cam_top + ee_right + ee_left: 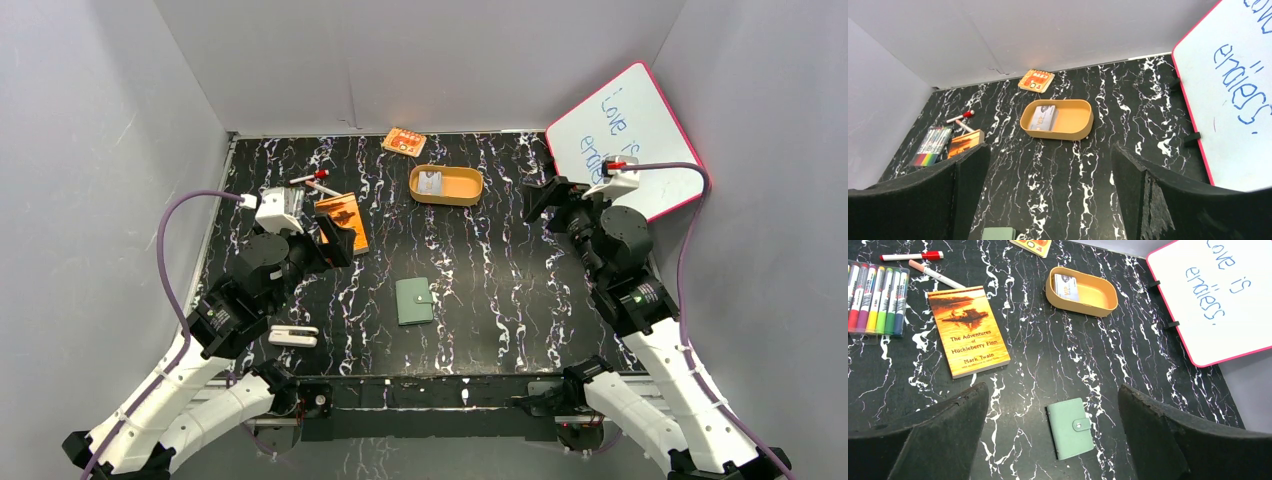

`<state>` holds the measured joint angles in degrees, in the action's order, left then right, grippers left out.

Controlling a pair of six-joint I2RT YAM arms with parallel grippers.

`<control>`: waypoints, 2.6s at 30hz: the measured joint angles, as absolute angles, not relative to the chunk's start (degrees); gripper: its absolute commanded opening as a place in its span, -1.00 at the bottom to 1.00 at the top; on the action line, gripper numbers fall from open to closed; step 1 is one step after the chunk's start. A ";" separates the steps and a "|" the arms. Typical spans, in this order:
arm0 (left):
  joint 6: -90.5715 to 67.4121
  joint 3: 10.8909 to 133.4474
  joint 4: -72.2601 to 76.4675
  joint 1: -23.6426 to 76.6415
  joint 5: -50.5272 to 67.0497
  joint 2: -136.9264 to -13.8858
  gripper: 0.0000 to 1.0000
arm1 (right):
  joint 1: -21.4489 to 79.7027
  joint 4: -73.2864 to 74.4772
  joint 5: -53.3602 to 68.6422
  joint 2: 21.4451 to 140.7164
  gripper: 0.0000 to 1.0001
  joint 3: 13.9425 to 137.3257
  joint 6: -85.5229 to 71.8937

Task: Put the credit cards into the card holder
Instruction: Open the card holder at the center of the board.

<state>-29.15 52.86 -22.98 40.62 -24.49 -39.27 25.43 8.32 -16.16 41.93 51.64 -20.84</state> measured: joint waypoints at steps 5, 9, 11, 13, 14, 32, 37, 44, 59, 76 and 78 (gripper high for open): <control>-29.17 52.86 -23.16 40.62 -24.67 -38.92 0.93 | 25.43 7.38 -15.79 41.93 0.97 51.64 -21.06; -29.04 52.86 -23.14 40.62 -24.67 -38.44 0.94 | 25.43 7.11 -13.30 41.85 0.97 51.64 -19.51; -28.93 52.86 -23.14 40.62 -24.64 -38.33 0.94 | 25.43 6.98 -11.70 41.58 0.97 51.64 -18.46; -28.69 52.86 -23.11 40.62 -24.64 -38.26 0.94 | 25.43 6.92 -10.63 41.36 0.97 51.64 -17.52; -28.51 52.86 -23.11 40.62 -24.64 -38.24 0.94 | 25.43 7.07 -10.04 41.36 0.97 51.77 -17.04; -37.78 44.64 -26.70 40.62 -24.86 -39.70 0.90 | 48.51 12.95 -6.90 67.94 0.59 56.34 -22.90; -42.24 39.81 -27.05 40.62 -22.33 -39.44 0.86 | 52.64 13.37 -8.67 78.76 0.30 53.65 -29.91; -47.09 37.76 -23.97 40.62 -14.31 -41.58 0.61 | 60.03 14.48 -13.32 87.83 0.11 54.68 -34.02; -56.25 28.05 -3.75 40.62 -0.08 -58.92 -1.00 | 63.37 16.67 -18.85 91.05 0.00 55.72 -35.40; -59.33 27.40 12.45 40.32 4.45 -75.92 -1.00 | 63.99 16.82 -21.54 94.24 0.07 58.41 -35.42; -59.59 26.79 13.72 40.23 4.69 -76.86 -1.00 | 63.99 16.80 -21.85 94.37 0.08 58.41 -35.40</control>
<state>-59.59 26.79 13.72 40.23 4.69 -76.86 63.99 16.80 -21.85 94.37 58.41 -35.40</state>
